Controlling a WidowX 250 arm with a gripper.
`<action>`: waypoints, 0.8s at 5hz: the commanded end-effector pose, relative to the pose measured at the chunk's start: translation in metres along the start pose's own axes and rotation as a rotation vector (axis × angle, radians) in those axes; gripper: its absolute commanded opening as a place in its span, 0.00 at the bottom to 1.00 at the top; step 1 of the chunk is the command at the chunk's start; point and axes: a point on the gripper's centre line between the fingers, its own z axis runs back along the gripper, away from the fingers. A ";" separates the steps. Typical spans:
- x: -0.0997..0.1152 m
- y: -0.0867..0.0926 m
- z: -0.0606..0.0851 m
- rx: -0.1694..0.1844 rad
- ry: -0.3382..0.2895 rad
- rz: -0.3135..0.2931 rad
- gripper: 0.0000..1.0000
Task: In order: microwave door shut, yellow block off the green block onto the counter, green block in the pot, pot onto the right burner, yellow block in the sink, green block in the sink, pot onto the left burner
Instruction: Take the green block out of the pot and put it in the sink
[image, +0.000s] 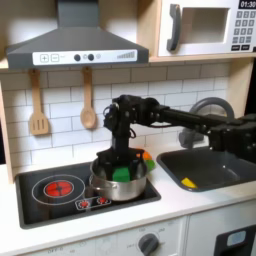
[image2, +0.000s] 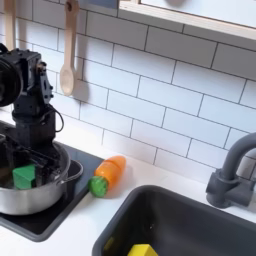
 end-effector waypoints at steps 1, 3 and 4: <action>0.012 -0.016 0.040 0.045 -0.060 -0.033 0.00; 0.016 -0.052 0.068 0.046 -0.094 -0.079 0.00; 0.016 -0.074 0.071 0.027 -0.097 -0.106 0.00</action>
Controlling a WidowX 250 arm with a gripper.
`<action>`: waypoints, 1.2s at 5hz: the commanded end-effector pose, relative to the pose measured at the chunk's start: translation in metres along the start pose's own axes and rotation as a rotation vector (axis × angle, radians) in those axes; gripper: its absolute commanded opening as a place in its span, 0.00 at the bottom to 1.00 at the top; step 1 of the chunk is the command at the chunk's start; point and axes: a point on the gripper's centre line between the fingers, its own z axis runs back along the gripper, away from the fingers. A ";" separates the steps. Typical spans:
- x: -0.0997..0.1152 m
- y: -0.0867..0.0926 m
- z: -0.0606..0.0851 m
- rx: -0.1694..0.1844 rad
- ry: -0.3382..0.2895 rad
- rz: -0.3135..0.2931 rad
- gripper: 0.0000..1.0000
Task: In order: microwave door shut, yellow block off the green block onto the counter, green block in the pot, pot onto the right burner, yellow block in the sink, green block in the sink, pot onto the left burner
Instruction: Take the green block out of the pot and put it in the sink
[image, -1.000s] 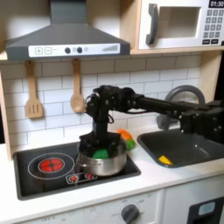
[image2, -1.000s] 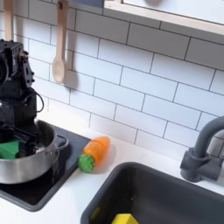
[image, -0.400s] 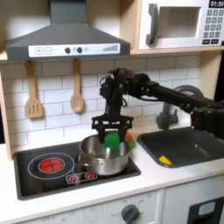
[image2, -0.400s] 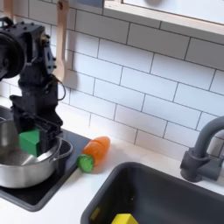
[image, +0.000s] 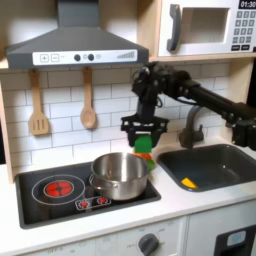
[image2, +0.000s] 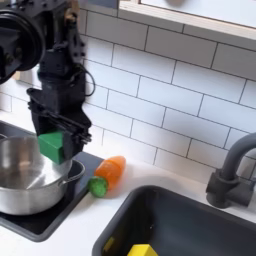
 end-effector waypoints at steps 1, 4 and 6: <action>0.002 -0.048 0.006 -0.042 -0.016 -0.048 0.00; 0.007 -0.105 -0.017 -0.091 0.015 -0.092 0.00; 0.024 -0.124 -0.040 -0.118 0.015 -0.115 0.00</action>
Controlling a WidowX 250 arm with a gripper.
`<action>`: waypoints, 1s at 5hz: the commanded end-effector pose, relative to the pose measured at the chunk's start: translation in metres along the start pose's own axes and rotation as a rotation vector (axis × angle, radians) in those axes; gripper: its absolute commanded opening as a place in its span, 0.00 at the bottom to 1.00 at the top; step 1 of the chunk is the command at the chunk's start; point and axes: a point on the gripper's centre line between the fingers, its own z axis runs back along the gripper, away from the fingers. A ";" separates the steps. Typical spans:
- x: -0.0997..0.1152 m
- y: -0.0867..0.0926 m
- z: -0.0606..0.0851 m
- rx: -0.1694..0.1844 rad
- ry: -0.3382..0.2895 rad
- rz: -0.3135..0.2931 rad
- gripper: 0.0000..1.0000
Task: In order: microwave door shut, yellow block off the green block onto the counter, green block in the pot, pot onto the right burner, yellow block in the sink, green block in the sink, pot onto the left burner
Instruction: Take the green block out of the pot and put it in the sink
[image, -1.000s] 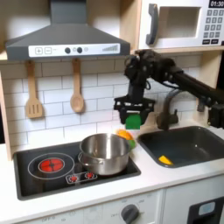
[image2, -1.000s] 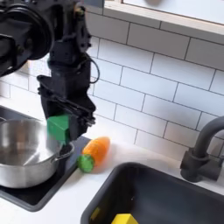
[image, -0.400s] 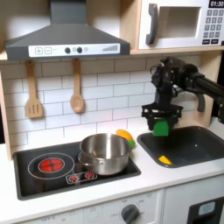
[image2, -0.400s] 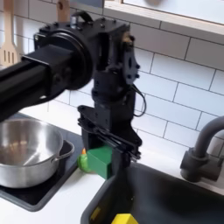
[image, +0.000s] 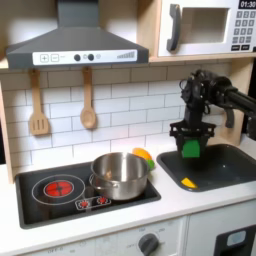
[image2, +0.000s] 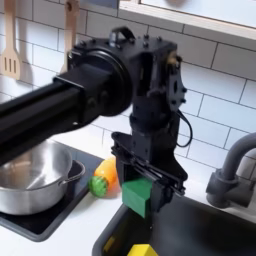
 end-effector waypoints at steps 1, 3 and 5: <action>0.017 -0.012 -0.037 -0.038 0.050 -0.042 0.00; 0.024 -0.007 -0.053 -0.053 0.076 -0.049 0.00; 0.018 -0.003 -0.035 -0.034 0.038 -0.065 1.00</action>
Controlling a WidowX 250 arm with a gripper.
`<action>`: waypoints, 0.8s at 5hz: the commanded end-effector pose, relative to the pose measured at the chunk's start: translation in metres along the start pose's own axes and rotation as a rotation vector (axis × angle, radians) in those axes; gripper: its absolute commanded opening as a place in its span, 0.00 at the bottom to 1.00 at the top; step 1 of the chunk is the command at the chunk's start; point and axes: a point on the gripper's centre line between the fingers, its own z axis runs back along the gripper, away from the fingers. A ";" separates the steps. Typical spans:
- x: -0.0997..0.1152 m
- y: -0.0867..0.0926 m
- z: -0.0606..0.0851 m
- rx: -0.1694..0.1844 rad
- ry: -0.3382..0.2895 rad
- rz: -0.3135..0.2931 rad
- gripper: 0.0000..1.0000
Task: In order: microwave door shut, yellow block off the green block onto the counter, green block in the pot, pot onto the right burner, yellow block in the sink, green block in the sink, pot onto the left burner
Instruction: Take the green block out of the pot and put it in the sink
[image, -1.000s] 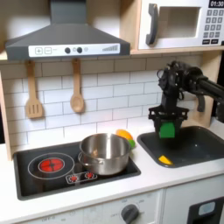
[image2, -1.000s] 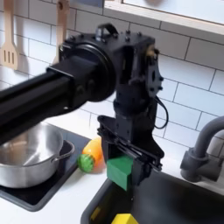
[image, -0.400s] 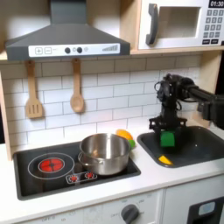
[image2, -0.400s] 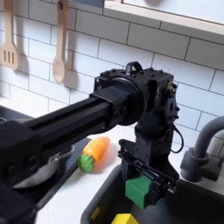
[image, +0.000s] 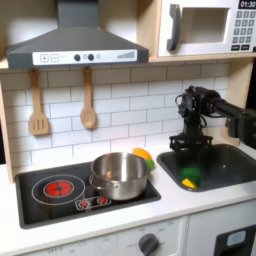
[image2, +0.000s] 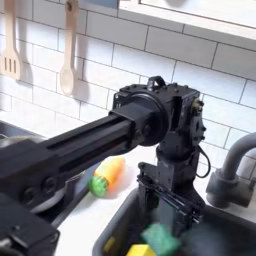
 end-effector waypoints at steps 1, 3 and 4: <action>-0.017 0.009 0.034 0.039 -0.055 0.027 1.00; -0.041 0.041 0.077 0.124 -0.081 0.111 1.00; -0.054 0.060 0.091 0.163 -0.081 0.167 1.00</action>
